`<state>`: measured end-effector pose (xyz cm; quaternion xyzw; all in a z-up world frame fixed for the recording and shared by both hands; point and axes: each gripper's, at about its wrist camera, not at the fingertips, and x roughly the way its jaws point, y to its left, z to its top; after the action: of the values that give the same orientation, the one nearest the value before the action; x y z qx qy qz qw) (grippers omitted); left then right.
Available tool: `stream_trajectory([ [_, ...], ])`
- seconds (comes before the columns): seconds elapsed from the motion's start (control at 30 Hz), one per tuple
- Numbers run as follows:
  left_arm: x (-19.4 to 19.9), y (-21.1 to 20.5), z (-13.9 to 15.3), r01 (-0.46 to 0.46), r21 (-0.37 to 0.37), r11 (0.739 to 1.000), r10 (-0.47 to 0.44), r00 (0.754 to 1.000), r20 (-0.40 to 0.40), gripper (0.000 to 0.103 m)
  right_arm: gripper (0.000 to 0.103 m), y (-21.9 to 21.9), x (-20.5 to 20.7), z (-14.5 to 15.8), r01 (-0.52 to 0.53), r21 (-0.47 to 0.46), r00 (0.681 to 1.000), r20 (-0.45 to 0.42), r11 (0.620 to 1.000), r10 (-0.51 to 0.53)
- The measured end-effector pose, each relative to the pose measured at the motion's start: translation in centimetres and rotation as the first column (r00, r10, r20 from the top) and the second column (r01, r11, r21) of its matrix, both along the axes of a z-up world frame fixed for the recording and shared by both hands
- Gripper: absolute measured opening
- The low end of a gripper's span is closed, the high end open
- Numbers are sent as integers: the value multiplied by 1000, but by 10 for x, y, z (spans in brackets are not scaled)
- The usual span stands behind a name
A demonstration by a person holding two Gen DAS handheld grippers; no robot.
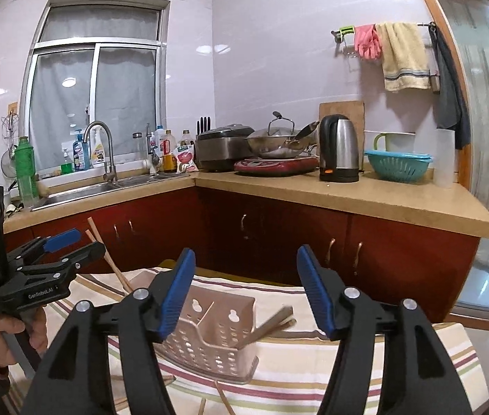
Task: Organize utensils
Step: 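Open both tools to drop the chopsticks into the holder, then move both open tools back down to the chopsticks on the tablecloth, then close the left tool on a chopstick while the right tool grasps another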
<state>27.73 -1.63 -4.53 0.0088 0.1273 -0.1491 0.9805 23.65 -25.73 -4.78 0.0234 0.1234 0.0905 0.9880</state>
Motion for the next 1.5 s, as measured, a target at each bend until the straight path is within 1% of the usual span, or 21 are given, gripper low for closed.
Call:
stream_trajectory([
  [0.1,-11,4,1,10,4,1000,-10,1000,-3,81,60,-1,-12,1,6,5,1000,4,1000,-6],
  [0.17,-22,6,-1,23,16,1000,-23,1000,-7,81,60,-1,-28,-2,12,13,1000,5,1000,-12],
  [0.3,-53,15,-17,20,51,998,-19,1000,-19,81,60,1,-53,-19,22,24,1000,-18,999,-21],
  [0.37,-71,19,-30,15,72,997,-12,999,-36,81,60,2,-67,-33,23,38,999,-38,999,-22],
  [0.47,-90,26,-48,-1,91,996,8,997,-73,81,60,9,-90,-57,33,21,998,-60,999,-31],
  [0.57,-112,33,-68,-11,88,996,23,991,-131,81,58,17,-109,-83,19,10,994,-107,1000,-18],
  [0.67,-134,38,-91,-20,110,994,41,981,-187,81,55,26,-124,-109,-7,-18,986,-165,1000,4],
  [0.77,-147,42,-114,-29,141,990,63,967,-247,76,52,34,-134,-134,-43,-24,972,-233,999,37],
  [0.83,-153,46,-125,-41,166,985,85,958,-274,70,49,37,-139,-150,-65,-23,959,-277,998,56],
  [0.93,-159,56,-140,-62,178,982,118,938,-325,64,45,43,-143,-167,-90,-28,944,-322,996,76],
  [1.0,-163,58,-146,-66,182,981,127,929,-347,62,43,46,-144,-176,-105,-30,933,-350,994,88],
  [1.13,-166,58,-159,-49,203,978,126,913,-389,53,43,48,-146,-186,-110,-37,923,-375,993,89],
  [1.3,-164,55,-174,-22,219,976,117,894,-433,49,43,45,-146,-190,-106,-35,916,-392,994,84],
  [1.43,-163,51,-175,-3,221,975,103,890,-444,46,43,47,-147,-196,-115,-36,907,-412,993,91],
  [1.47,-162,50,-177,9,221,975,95,885,-456,43,41,47,-147,-197,-118,-37,903,-419,992,91],
  [1.5,-161,49,-177,17,220,975,89,882,-463,38,40,48,-147,-198,-118,-39,902,-423,992,90],
])
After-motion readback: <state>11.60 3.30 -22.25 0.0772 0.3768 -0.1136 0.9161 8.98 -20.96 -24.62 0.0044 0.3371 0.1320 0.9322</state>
